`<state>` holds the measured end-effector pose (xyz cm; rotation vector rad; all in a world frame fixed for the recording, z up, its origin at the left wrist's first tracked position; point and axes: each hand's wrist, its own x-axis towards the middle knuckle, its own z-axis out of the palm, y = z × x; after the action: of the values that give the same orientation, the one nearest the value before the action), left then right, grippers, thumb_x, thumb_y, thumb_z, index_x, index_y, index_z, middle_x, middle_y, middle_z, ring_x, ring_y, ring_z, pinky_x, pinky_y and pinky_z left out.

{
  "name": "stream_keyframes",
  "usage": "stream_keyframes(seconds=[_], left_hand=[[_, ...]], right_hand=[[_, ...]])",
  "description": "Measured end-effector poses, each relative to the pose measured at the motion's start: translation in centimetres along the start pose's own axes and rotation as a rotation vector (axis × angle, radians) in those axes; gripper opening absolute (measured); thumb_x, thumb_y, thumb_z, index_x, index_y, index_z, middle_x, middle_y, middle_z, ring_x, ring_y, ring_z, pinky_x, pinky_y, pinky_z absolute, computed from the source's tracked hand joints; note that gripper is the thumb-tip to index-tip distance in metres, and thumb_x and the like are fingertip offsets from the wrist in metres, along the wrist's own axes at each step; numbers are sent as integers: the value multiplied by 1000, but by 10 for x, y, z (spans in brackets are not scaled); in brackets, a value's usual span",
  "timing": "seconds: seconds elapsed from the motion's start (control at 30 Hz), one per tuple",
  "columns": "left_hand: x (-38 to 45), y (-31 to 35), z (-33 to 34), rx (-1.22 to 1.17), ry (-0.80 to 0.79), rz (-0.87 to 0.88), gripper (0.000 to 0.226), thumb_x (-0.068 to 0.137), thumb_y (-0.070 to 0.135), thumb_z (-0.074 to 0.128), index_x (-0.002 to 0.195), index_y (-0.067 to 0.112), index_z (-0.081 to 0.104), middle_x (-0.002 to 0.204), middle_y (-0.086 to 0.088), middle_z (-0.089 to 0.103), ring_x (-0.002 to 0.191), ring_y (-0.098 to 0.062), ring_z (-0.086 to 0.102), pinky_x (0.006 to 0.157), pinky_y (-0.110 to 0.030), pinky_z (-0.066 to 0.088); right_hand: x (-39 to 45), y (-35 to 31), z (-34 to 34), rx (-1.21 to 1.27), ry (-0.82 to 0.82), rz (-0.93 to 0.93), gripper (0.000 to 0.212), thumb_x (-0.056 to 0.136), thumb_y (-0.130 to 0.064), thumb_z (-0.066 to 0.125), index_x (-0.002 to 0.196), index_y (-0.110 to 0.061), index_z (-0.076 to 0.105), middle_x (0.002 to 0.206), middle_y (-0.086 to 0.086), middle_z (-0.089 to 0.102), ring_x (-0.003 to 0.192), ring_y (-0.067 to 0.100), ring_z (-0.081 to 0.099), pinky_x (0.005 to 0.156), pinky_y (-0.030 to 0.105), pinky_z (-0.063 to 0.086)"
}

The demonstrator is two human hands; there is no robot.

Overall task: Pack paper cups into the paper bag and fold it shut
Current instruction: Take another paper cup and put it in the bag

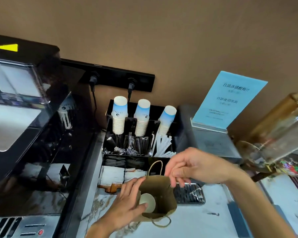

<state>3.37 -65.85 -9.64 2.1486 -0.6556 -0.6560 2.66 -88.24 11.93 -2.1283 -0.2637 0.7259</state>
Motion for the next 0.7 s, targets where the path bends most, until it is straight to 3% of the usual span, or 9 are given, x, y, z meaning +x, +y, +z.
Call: stream_keyframes(seconds=[0.17, 0.3, 0.4, 0.53, 0.7], left_hand=[[-2, 3, -1, 61, 25, 33, 80, 91, 48, 52, 150, 45, -2, 135, 26, 4, 130, 3, 0, 113, -37, 21], [-2, 1, -2, 80, 26, 42, 84, 88, 47, 54, 147, 48, -6, 137, 25, 8, 131, 2, 4, 113, -36, 23], [-2, 3, -3, 96, 13, 34, 88, 87, 45, 56, 148, 49, -7, 131, 27, 5, 131, 1, 3, 112, -36, 21], [-1, 2, 0, 58, -13, 16, 92, 79, 50, 55, 146, 53, -8, 147, 18, 10, 139, -8, 4, 118, -42, 19], [1, -1, 1, 43, -19, -4, 94, 77, 48, 56, 143, 57, -10, 149, 14, 10, 141, -15, 10, 117, -47, 23]], right_hand=[[70, 55, 49, -155, -132, 183, 19, 98, -2, 49, 105, 0, 67, 85, 7, 74, 61, 8, 62, 56, 18, 49], [107, 90, 94, -286, -271, 355, 31, 87, 12, 43, 98, -4, 67, 98, 23, 74, 67, 15, 62, 74, 34, 54], [120, 99, 113, -402, -303, 449, 27, 86, 9, 53, 99, -6, 71, 100, 19, 75, 69, 13, 62, 77, 31, 53], [131, 97, 123, -429, -272, 463, 34, 81, 6, 62, 115, 3, 63, 111, 21, 66, 88, 24, 54, 84, 40, 50], [136, 97, 135, -380, -222, 498, 43, 90, 5, 53, 132, -2, 50, 113, 13, 52, 112, 31, 53, 95, 34, 47]])
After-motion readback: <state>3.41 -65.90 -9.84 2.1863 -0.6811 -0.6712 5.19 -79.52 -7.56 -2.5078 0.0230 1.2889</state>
